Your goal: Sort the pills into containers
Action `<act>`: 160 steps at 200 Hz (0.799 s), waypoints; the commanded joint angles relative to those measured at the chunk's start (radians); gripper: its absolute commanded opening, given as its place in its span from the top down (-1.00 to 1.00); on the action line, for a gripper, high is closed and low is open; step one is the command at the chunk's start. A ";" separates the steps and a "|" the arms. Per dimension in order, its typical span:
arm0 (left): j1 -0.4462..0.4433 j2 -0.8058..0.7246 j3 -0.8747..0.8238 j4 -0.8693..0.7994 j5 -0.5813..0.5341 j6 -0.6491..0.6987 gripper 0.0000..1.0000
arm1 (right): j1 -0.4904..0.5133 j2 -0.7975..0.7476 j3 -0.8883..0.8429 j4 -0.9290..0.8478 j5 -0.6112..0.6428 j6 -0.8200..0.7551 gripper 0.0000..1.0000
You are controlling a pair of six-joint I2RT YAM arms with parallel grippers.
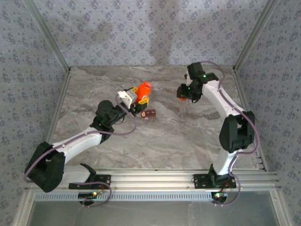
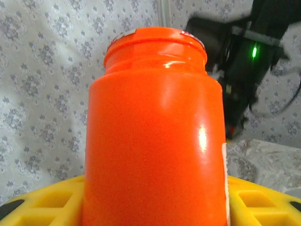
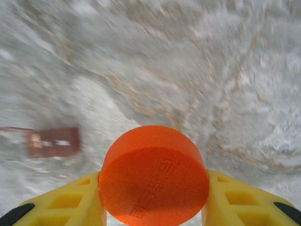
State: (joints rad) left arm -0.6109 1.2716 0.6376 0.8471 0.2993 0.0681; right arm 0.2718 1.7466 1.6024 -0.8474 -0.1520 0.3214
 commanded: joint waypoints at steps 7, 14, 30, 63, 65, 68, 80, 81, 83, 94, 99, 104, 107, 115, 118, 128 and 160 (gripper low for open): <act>-0.007 0.025 -0.003 0.082 0.004 0.021 1.00 | 0.010 -0.027 0.115 -0.087 -0.089 0.006 0.07; -0.006 0.035 -0.004 0.090 -0.005 0.024 1.00 | 0.010 -0.030 0.136 -0.097 -0.090 0.005 0.07; -0.007 0.071 -0.009 0.131 -0.022 0.020 1.00 | 0.015 -0.035 0.179 -0.115 -0.106 0.002 0.07; -0.020 0.139 -0.008 0.208 -0.030 0.019 1.00 | 0.022 -0.039 0.272 -0.161 -0.148 0.001 0.08; -0.020 0.142 -0.006 0.208 -0.029 0.019 1.00 | 0.021 -0.038 0.281 -0.165 -0.150 0.000 0.08; -0.020 0.146 -0.003 0.208 -0.026 0.016 1.00 | 0.023 -0.038 0.293 -0.172 -0.152 -0.002 0.08; -0.021 0.163 0.002 0.218 -0.014 0.008 1.00 | 0.023 -0.031 0.333 -0.202 -0.171 -0.009 0.07; -0.021 0.164 0.003 0.219 -0.013 0.006 1.00 | 0.023 -0.032 0.336 -0.205 -0.174 -0.010 0.07; -0.021 0.167 0.003 0.220 -0.012 0.003 1.00 | 0.023 -0.032 0.342 -0.209 -0.178 -0.012 0.07; -0.022 0.180 0.006 0.221 0.004 -0.002 1.00 | 0.020 -0.029 0.367 -0.223 -0.204 -0.028 0.07; -0.021 0.186 0.006 0.222 0.010 -0.001 1.00 | 0.018 -0.028 0.375 -0.226 -0.218 -0.035 0.07; -0.021 0.188 0.006 0.222 0.015 -0.005 1.00 | 0.014 -0.028 0.381 -0.228 -0.234 -0.041 0.07; -0.022 0.190 0.006 0.220 0.017 -0.005 1.00 | 0.011 -0.028 0.383 -0.228 -0.246 -0.045 0.07; -0.022 0.195 0.005 0.217 0.026 -0.002 1.00 | 0.005 -0.029 0.386 -0.221 -0.279 -0.056 0.07; -0.022 0.195 0.004 0.213 0.030 -0.001 1.00 | 0.005 -0.031 0.387 -0.217 -0.288 -0.061 0.07; -0.021 0.196 0.001 0.202 0.035 0.005 1.00 | -0.002 -0.031 0.392 -0.212 -0.310 -0.067 0.07; -0.023 0.189 -0.001 0.188 0.063 0.013 1.00 | -0.027 0.004 0.452 -0.201 -0.449 -0.079 0.08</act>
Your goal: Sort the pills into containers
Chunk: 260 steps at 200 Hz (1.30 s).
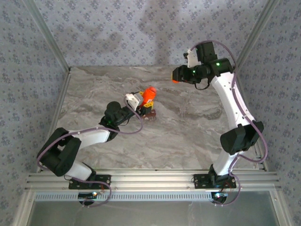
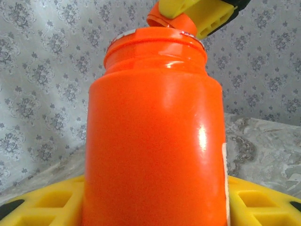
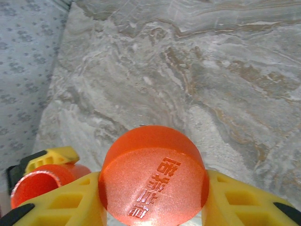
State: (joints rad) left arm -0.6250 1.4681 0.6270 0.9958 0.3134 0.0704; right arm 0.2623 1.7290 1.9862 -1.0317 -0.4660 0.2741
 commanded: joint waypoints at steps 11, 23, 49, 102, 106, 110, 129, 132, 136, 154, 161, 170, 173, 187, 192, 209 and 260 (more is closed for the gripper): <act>-0.007 -0.009 0.012 0.026 0.057 0.010 1.00 | -0.019 0.035 0.089 -0.012 -0.168 -0.032 0.09; -0.007 -0.009 0.019 0.015 0.070 0.012 1.00 | -0.020 0.048 0.106 -0.006 -0.208 -0.035 0.09; -0.008 -0.018 0.033 -0.019 0.104 0.026 1.00 | -0.015 0.075 0.126 -0.018 -0.296 -0.072 0.10; -0.007 -0.034 0.060 -0.109 0.145 0.082 1.00 | -0.010 0.095 0.079 -0.094 -0.344 -0.217 0.14; -0.008 -0.033 0.059 -0.109 0.147 0.086 1.00 | -0.009 0.097 0.079 -0.104 -0.353 -0.234 0.13; -0.006 -0.031 0.059 -0.111 0.149 0.091 1.00 | -0.010 0.101 0.079 -0.115 -0.356 -0.249 0.13; 0.000 -0.021 0.069 -0.123 0.161 0.106 1.00 | -0.008 0.123 0.091 -0.168 -0.359 -0.310 0.12; 0.003 -0.020 0.071 -0.124 0.165 0.108 1.00 | -0.008 0.125 0.091 -0.171 -0.361 -0.317 0.12; 0.005 -0.017 0.073 -0.125 0.169 0.108 1.00 | -0.007 0.128 0.091 -0.178 -0.361 -0.327 0.12; 0.017 0.002 0.087 -0.114 0.185 0.108 1.00 | -0.001 0.137 0.089 -0.207 -0.371 -0.373 0.12; 0.021 0.009 0.094 -0.108 0.192 0.108 1.00 | 0.001 0.143 0.089 -0.218 -0.374 -0.387 0.13; 0.028 0.020 0.104 -0.101 0.209 0.106 1.00 | 0.001 0.152 0.093 -0.238 -0.382 -0.410 0.12; 0.029 0.024 0.107 -0.102 0.215 0.107 1.00 | 0.001 0.155 0.095 -0.244 -0.384 -0.415 0.13; 0.038 0.040 0.131 -0.115 0.249 0.108 1.00 | 0.000 0.168 0.107 -0.258 -0.391 -0.429 0.13; 0.041 0.046 0.137 -0.120 0.259 0.110 1.00 | 0.000 0.172 0.111 -0.265 -0.400 -0.436 0.14; 0.050 0.065 0.153 -0.124 0.287 0.114 1.00 | 0.002 0.186 0.128 -0.283 -0.415 -0.453 0.14; 0.067 0.108 0.179 -0.132 0.342 0.119 1.00 | 0.002 0.201 0.138 -0.303 -0.450 -0.482 0.15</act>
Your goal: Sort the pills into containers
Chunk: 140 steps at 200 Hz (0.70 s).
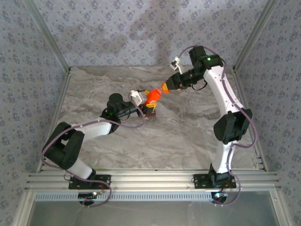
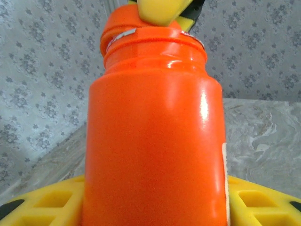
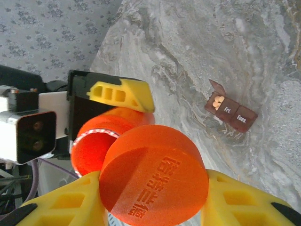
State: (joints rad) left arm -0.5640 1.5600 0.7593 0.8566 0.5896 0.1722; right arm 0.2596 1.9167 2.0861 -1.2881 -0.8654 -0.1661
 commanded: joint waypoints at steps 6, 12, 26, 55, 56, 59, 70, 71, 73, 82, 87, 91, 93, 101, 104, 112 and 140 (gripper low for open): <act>0.005 0.020 0.049 0.007 0.070 0.018 1.00 | 0.006 0.015 0.038 -0.050 -0.052 -0.044 0.15; 0.005 0.024 0.052 0.010 0.071 0.018 1.00 | 0.007 0.017 0.038 -0.051 -0.052 -0.045 0.15; 0.005 0.033 0.056 0.010 0.078 0.020 1.00 | 0.012 0.020 0.037 -0.055 -0.053 -0.050 0.16; 0.009 0.044 0.063 0.018 0.082 0.020 1.00 | 0.025 0.030 0.039 -0.061 -0.041 -0.050 0.16; 0.008 0.044 0.064 0.018 0.082 0.020 1.00 | 0.024 0.030 0.040 -0.061 -0.041 -0.050 0.16; 0.008 0.045 0.066 0.018 0.084 0.020 1.00 | 0.025 0.032 0.041 -0.062 -0.041 -0.051 0.16; 0.008 0.047 0.068 0.018 0.087 0.020 1.00 | 0.029 0.035 0.043 -0.066 -0.041 -0.053 0.17; 0.008 0.048 0.069 0.018 0.086 0.020 1.00 | 0.030 0.035 0.043 -0.065 -0.041 -0.053 0.17; 0.008 0.049 0.068 0.018 0.086 0.020 1.00 | 0.031 0.035 0.043 -0.065 -0.040 -0.054 0.17; 0.008 0.048 0.069 0.018 0.086 0.021 1.00 | 0.034 0.036 0.045 -0.070 -0.038 -0.057 0.17; 0.008 0.048 0.069 0.017 0.086 0.021 1.00 | 0.034 0.035 0.044 -0.071 -0.035 -0.057 0.18; 0.008 0.048 0.069 0.018 0.087 0.022 1.00 | 0.035 0.035 0.045 -0.072 -0.035 -0.058 0.17; 0.009 0.048 0.068 0.017 0.087 0.023 1.00 | 0.034 0.035 0.045 -0.072 -0.035 -0.058 0.18; 0.010 0.047 0.069 0.017 0.091 0.023 1.00 | 0.035 0.035 0.042 -0.072 -0.034 -0.059 0.18; 0.010 0.047 0.070 0.017 0.093 0.023 1.00 | 0.035 0.036 0.043 -0.072 -0.034 -0.059 0.18; 0.010 0.046 0.072 0.012 0.095 0.023 1.00 | 0.034 0.034 0.042 -0.073 -0.035 -0.061 0.18; 0.010 0.044 0.072 0.001 0.101 0.031 1.00 | 0.037 0.032 0.036 -0.078 -0.043 -0.068 0.18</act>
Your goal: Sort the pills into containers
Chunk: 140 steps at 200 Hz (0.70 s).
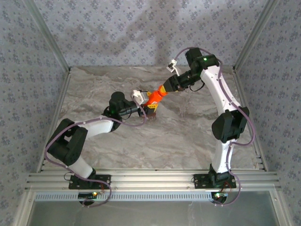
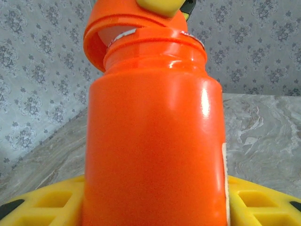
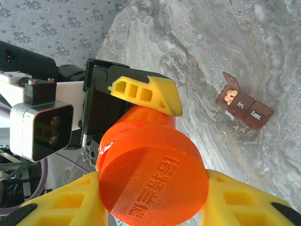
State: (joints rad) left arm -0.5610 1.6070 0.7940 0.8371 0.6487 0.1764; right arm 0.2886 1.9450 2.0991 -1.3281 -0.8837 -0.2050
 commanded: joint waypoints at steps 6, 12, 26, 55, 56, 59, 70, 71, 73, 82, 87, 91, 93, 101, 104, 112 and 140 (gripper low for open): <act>0.007 -0.004 0.039 0.017 0.043 0.028 1.00 | 0.008 0.003 0.023 -0.038 -0.024 -0.031 0.18; 0.007 -0.003 0.039 0.011 0.046 0.032 1.00 | 0.009 0.005 0.022 -0.041 -0.026 -0.033 0.18; 0.007 -0.005 0.043 0.000 0.046 0.041 1.00 | 0.011 0.004 0.020 -0.045 -0.026 -0.039 0.18; 0.009 -0.004 0.046 -0.005 0.046 0.043 1.00 | 0.015 -0.001 0.012 -0.050 -0.022 -0.046 0.18; 0.009 -0.004 0.046 -0.005 0.046 0.043 1.00 | 0.015 -0.001 0.012 -0.051 -0.022 -0.046 0.18; 0.011 -0.003 0.046 -0.006 0.046 0.045 1.00 | 0.016 -0.002 0.013 -0.052 -0.021 -0.047 0.18; 0.013 -0.003 0.048 -0.008 0.050 0.047 1.00 | 0.016 -0.008 0.008 -0.055 -0.017 -0.051 0.18; 0.013 -0.003 0.048 -0.009 0.051 0.047 1.00 | 0.016 -0.009 0.007 -0.055 -0.016 -0.051 0.18; 0.012 -0.003 0.048 -0.009 0.052 0.047 1.00 | 0.017 -0.010 0.005 -0.055 -0.015 -0.051 0.18; 0.015 -0.004 0.052 -0.014 0.060 0.046 1.00 | 0.015 -0.016 -0.002 -0.057 -0.011 -0.053 0.18; 0.015 -0.004 0.055 -0.020 0.066 0.050 1.00 | 0.017 -0.020 -0.003 -0.059 -0.007 -0.055 0.18; 0.015 -0.005 0.058 -0.026 0.068 0.052 1.00 | 0.017 -0.022 -0.006 -0.060 -0.004 -0.057 0.18; 0.016 -0.007 0.058 -0.028 0.070 0.053 1.00 | 0.016 -0.023 -0.007 -0.059 -0.003 -0.057 0.18; 0.017 -0.008 0.064 -0.042 0.075 0.060 1.00 | 0.017 -0.027 -0.012 -0.062 -0.002 -0.059 0.18; 0.017 -0.009 0.066 -0.047 0.076 0.062 1.00 | 0.018 -0.029 -0.014 -0.063 -0.002 -0.061 0.18; 0.017 -0.009 0.070 -0.056 0.079 0.066 1.00 | 0.019 -0.033 -0.019 -0.063 0.000 -0.062 0.18; 0.017 -0.010 0.081 -0.075 0.095 0.072 1.00 | 0.029 -0.029 -0.028 -0.068 0.014 -0.062 0.19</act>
State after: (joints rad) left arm -0.5472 1.6070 0.8246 0.7612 0.6937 0.2245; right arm 0.2993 1.9392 2.0819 -1.3621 -0.8787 -0.2443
